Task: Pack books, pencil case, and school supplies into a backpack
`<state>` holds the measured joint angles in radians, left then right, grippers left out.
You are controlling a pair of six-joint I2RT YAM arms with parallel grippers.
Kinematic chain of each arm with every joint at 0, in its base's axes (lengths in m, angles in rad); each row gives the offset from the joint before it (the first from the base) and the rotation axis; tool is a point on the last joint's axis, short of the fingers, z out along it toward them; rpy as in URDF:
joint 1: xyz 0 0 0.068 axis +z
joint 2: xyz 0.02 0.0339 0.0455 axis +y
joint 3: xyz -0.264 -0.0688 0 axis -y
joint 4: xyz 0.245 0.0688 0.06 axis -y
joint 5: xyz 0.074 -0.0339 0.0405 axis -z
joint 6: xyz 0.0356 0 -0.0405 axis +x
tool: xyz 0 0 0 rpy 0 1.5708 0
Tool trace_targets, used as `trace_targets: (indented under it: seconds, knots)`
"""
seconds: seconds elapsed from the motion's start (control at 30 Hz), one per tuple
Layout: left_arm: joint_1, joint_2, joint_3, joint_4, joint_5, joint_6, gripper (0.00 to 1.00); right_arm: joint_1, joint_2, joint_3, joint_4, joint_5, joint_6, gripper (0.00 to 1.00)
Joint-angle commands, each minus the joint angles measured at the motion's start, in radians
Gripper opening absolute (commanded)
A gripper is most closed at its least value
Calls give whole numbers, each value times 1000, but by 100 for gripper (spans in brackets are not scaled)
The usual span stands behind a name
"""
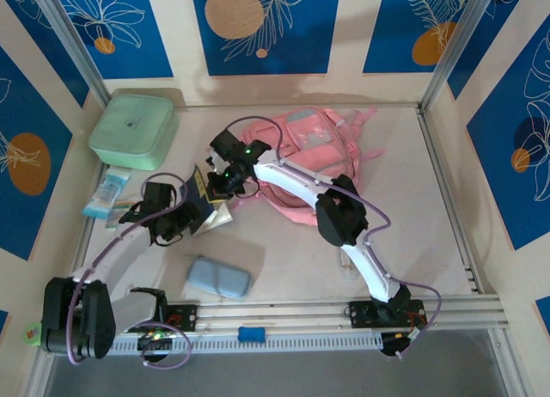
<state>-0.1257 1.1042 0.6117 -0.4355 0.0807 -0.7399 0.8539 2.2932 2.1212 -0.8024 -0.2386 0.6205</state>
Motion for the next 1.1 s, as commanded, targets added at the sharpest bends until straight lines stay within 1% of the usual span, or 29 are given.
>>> trace_targets:
  seconds: [0.0,0.13,0.23,0.3,0.4,0.47,0.53,0.63,0.73,0.87,0.93,1.07]
  knots:
    - [22,-76,88,-101,15,37,73,-30,-178,-60,43,-49,-5,0]
    - [44,-136,145,-129,100,48,79,-73,-327,-223,136,-88,26,0]
    - [49,-166,169,-90,210,47,83,-111,-440,-342,188,-122,39,0]
    - [50,-175,167,-18,310,26,84,-143,-518,-442,250,-162,63,0]
    - [48,-174,141,137,456,-57,85,-194,-613,-564,328,-229,97,0]
    - [42,-169,120,241,512,-114,85,-226,-665,-627,377,-274,112,0]
    - [21,-158,117,316,534,-140,84,-250,-709,-679,419,-303,123,0]
    - [-21,-133,132,367,545,-149,84,-278,-762,-737,470,-350,131,0]
    - [-50,-105,120,463,567,-207,83,-296,-804,-783,523,-391,136,0]
    - [-86,-82,146,415,522,-203,82,-318,-846,-844,634,-455,175,0]
    - [-106,-73,140,442,510,-228,84,-318,-856,-866,701,-485,200,0]
    - [-158,-45,107,655,528,-341,83,-311,-845,-899,777,-521,229,0]
